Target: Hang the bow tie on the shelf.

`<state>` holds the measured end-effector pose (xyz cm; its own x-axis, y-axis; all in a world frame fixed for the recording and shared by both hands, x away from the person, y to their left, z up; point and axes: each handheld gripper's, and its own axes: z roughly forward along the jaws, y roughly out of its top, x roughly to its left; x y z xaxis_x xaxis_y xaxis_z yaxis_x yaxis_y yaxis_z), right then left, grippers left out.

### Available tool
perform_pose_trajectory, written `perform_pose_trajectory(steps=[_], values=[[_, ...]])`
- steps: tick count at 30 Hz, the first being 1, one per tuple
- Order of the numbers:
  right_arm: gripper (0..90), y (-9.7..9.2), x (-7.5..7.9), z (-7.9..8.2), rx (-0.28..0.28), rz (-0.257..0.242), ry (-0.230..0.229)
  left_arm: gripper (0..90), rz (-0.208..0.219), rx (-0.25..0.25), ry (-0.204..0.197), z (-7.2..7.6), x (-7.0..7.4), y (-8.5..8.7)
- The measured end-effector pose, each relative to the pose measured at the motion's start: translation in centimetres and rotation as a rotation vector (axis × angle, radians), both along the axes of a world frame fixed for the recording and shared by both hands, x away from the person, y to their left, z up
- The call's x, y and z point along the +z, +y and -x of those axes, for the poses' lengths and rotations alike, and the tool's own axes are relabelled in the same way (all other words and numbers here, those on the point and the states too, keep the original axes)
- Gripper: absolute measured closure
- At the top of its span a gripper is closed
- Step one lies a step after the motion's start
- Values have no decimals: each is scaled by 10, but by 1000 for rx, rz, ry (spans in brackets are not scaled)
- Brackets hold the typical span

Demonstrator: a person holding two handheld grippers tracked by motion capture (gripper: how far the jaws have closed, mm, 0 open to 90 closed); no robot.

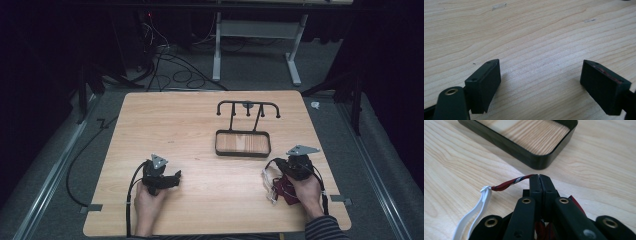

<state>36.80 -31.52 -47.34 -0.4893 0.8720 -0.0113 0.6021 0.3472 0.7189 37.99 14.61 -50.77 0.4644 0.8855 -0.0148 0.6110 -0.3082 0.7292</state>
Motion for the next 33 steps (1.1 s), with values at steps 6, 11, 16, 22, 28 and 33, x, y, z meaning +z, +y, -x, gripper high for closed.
perform_pose_trajectory(steps=[6,11,16,22,28,33], values=[[900,-4,19,11,4,-23,-53,171,0,0,0,0,0,0],[900,-2,37,19,24,-19,-105,171,0,0,0,0,0,0],[900,2,51,24,47,-29,-148,171,0,0,0,0,0,0],[900,9,67,27,71,-32,-191,171,0,0,0,0,0,0],[900,17,82,27,100,-10,-233,171,0,0,0,0,0,0],[900,22,89,24,109,-8,-247,171,0,0,0,0,0,0]])
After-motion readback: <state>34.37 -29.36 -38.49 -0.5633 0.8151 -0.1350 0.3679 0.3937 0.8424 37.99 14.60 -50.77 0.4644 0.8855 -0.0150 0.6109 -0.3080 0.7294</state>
